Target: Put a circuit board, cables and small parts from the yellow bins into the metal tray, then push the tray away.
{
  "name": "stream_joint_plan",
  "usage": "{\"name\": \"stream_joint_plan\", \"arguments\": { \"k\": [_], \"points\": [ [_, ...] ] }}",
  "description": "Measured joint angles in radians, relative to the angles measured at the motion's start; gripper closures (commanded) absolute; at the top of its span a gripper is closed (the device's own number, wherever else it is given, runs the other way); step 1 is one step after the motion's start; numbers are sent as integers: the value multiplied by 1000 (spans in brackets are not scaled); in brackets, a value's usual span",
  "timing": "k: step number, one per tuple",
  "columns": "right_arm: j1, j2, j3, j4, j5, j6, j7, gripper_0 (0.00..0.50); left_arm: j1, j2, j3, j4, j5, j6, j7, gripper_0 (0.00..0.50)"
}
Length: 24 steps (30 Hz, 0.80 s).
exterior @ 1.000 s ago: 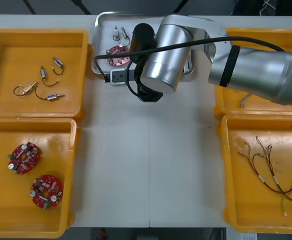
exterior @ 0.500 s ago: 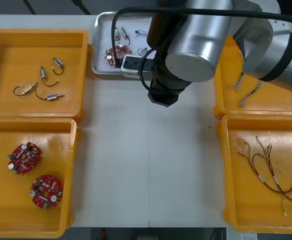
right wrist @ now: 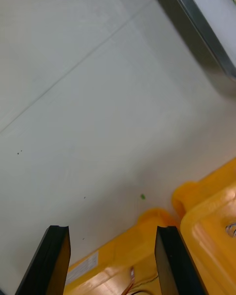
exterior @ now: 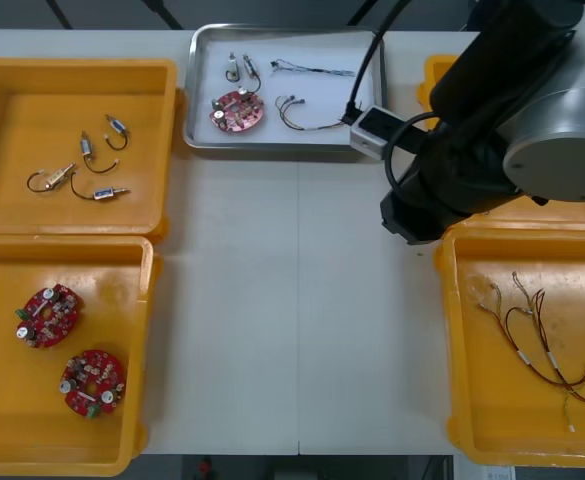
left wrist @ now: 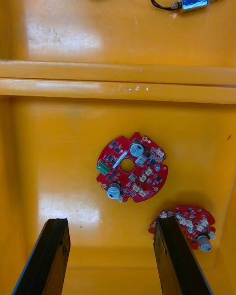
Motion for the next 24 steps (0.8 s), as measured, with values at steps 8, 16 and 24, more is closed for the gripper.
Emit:
{"name": "stream_joint_plan", "arguments": {
  "k": [8,16,24],
  "points": [
    [184,-113,-213,-45,-77,14,-165,0,0,0,0,0,0,0,0,0],
    [418,-177,-478,-55,-104,24,-164,0,1,0,0,0,0,0,0,0],
    [597,-191,-659,-20,-97,28,-162,0,1,0,0,0,0,0,0,0]
  ]
}}
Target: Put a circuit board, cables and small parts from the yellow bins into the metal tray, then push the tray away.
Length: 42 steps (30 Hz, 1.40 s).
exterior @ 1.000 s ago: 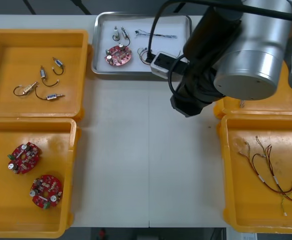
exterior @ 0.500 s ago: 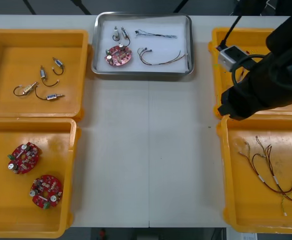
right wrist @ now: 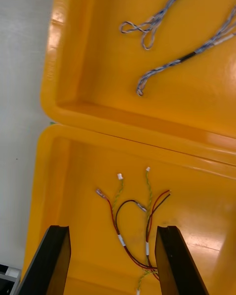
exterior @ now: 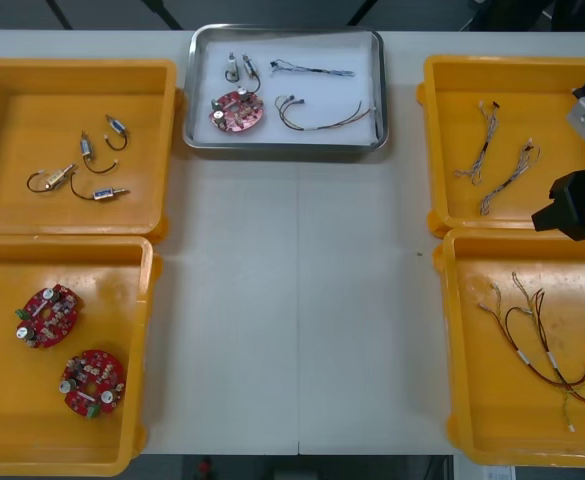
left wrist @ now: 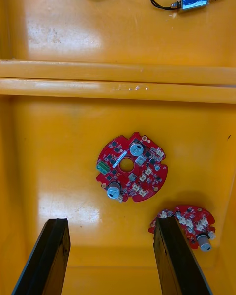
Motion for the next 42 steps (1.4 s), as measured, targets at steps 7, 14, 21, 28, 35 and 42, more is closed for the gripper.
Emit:
{"name": "stream_joint_plan", "arguments": {
  "k": [7,14,21,28,35,42],
  "points": [
    [44,0,-16,83,46,7,13,0,0,0,0,0,0,0,0,0],
    [47,10,-16,188,79,7,86,0,0,0,0,0,0,0,0,0],
    [49,44,-16,247,80,7,89,0,0,0,0,0,0,0,0,0],
    [73,78,-16,248,109,7,89,0,0,0,0,0,0,0,0,0],
    [90,90,-16,248,157,41,89,0,0,0,0,0,0,0,0,0],
    [95,93,-16,248,160,48,89,0,0,0,0,0,0,0,0,0]
  ]
}}
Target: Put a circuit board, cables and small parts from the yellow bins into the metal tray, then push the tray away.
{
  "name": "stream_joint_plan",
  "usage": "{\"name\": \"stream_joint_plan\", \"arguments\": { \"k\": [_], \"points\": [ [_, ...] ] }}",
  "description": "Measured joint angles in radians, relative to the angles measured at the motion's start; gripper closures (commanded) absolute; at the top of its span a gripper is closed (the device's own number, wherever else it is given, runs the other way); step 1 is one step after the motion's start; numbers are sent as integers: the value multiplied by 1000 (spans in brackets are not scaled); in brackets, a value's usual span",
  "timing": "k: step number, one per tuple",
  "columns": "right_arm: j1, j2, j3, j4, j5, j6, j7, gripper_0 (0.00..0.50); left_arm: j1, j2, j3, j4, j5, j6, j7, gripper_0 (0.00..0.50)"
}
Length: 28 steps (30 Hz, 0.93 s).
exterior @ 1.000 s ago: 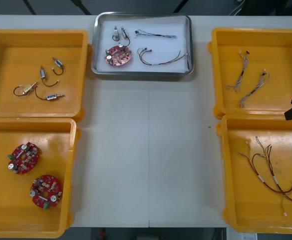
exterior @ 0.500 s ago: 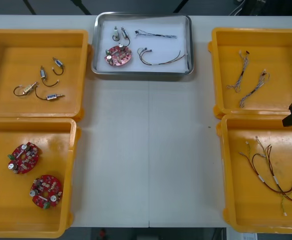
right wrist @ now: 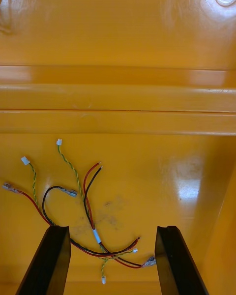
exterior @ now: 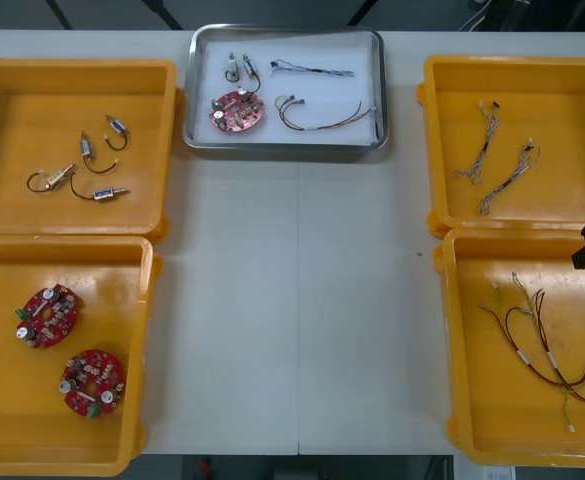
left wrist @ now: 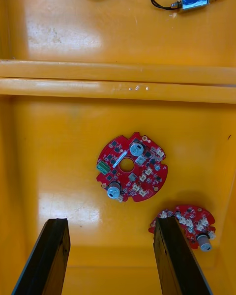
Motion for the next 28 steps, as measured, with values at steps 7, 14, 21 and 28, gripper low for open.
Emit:
{"name": "stream_joint_plan", "arguments": {
  "k": [7,14,21,28],
  "points": [
    [0,0,0,0,0,0,0,0,0,0,0,0,0,0,0,0],
    [0,0,0,0,0,0,0,0,0,0,0,0,0,0,0,0],
    [0,0,0,0,0,0,0,0,0,0,0,0,0,0,0,0],
    [0,0,0,0,0,0,0,0,0,0,0,0,0,0,0,0]
  ]
}}
